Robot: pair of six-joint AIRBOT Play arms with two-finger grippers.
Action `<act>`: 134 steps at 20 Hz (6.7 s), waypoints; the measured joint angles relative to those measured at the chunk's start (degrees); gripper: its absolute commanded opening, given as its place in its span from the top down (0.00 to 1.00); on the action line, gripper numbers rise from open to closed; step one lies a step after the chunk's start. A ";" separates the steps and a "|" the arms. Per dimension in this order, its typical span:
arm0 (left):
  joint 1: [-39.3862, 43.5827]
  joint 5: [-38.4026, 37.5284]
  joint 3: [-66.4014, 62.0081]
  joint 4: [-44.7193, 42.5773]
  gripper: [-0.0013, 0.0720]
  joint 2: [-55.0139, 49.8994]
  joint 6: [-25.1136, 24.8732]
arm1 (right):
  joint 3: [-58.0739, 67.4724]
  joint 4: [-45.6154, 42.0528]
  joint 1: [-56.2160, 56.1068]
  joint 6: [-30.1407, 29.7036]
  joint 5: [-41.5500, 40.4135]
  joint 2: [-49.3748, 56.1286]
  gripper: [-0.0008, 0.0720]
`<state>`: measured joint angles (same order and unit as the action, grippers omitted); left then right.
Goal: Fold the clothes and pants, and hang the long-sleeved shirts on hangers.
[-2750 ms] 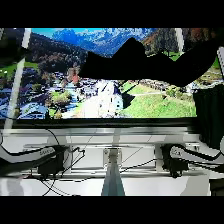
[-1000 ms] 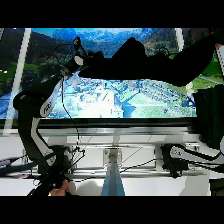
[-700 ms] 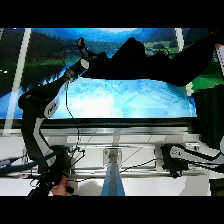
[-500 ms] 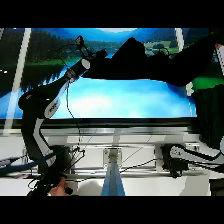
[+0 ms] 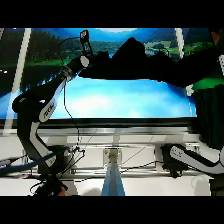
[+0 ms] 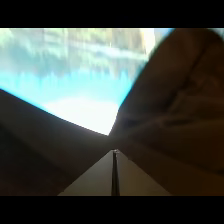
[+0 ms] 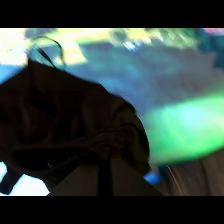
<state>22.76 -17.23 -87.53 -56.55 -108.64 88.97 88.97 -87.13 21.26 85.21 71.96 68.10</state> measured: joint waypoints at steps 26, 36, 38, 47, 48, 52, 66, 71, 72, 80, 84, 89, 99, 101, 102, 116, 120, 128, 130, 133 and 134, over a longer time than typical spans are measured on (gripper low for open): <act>4.98 -4.96 -8.28 -1.29 0.24 -7.58 22.08 | -19.32 -9.05 13.44 -3.85 3.28 -32.54 0.95; 5.29 1.99 -16.74 -1.29 0.97 -13.92 22.93 | -19.32 -7.32 13.44 -3.85 3.37 -32.54 0.95; 5.16 4.42 -17.38 -1.29 0.98 -13.09 22.88 | -19.32 -7.17 13.44 -3.87 3.39 -32.54 0.95; 3.23 7.26 -18.10 -13.35 0.98 1.77 18.80 | -21.70 3.87 13.44 -3.87 -7.58 -26.88 0.95; 2.19 6.75 -18.10 -15.45 0.98 4.20 18.58 | -22.16 8.11 13.40 -3.87 -10.84 -24.65 0.95; -5.70 1.99 -18.10 -21.73 0.98 13.09 18.14 | -22.01 27.19 9.66 -4.17 -22.23 -14.73 0.96; -43.34 -41.72 -11.34 -25.92 0.98 26.84 5.66 | -12.70 25.57 2.23 -2.10 -20.04 1.81 0.95; -42.80 -43.74 8.41 -26.80 0.98 32.63 1.27 | -33.90 21.92 2.58 1.51 -17.11 -5.42 0.95; -42.82 -42.56 13.40 -27.08 0.98 34.95 0.94 | -38.16 21.46 2.62 1.84 -17.03 -7.78 0.95; -47.60 -30.38 47.91 -31.45 0.98 58.36 0.24 | -57.22 20.39 2.62 2.73 -15.13 -26.12 0.95; -52.02 -21.84 53.75 -31.89 0.97 64.30 0.55 | -59.25 19.54 2.62 2.80 -14.05 -30.49 0.95; -53.72 -23.17 55.84 -32.13 0.98 64.67 0.63 | -59.84 19.08 2.62 2.80 -13.51 -31.85 0.95; -54.36 -28.98 60.94 -41.33 0.34 56.59 7.04 | -59.93 18.97 2.62 2.78 -13.27 -32.17 0.95; -54.42 -28.63 61.11 -41.75 0.34 55.21 11.37 | -59.93 18.95 2.62 2.75 -13.18 -32.17 0.95; -54.69 -28.06 61.13 -41.77 0.34 54.82 13.29 | -59.93 18.95 2.62 2.73 -13.14 -32.17 0.95; -81.35 -31.45 59.08 -18.69 0.34 55.30 7.13 | -59.93 18.67 2.62 2.25 -13.42 -32.17 0.95; -83.47 -33.44 59.19 -12.55 0.34 52.50 0.42 | -59.93 18.29 2.62 2.19 -14.25 -32.17 0.95; -84.11 -24.85 59.23 -4.63 0.89 46.34 -9.53 | -59.93 18.10 2.62 2.19 -14.51 -32.17 0.95; -84.11 -22.53 59.19 -3.56 0.97 45.18 -10.29 | -59.95 18.10 2.62 2.19 -14.67 -32.17 0.95; -84.11 -19.58 58.99 -1.14 0.97 44.15 -11.26 | -59.95 18.10 2.62 2.19 -16.33 -32.17 0.95; -84.11 -18.91 58.64 -0.22 0.97 43.98 -11.96 | -59.93 18.10 2.62 2.19 -17.18 -32.17 0.95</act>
<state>-61.34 -36.14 -28.88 -56.77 -64.66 77.01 29.04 -69.04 23.88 87.39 54.78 35.92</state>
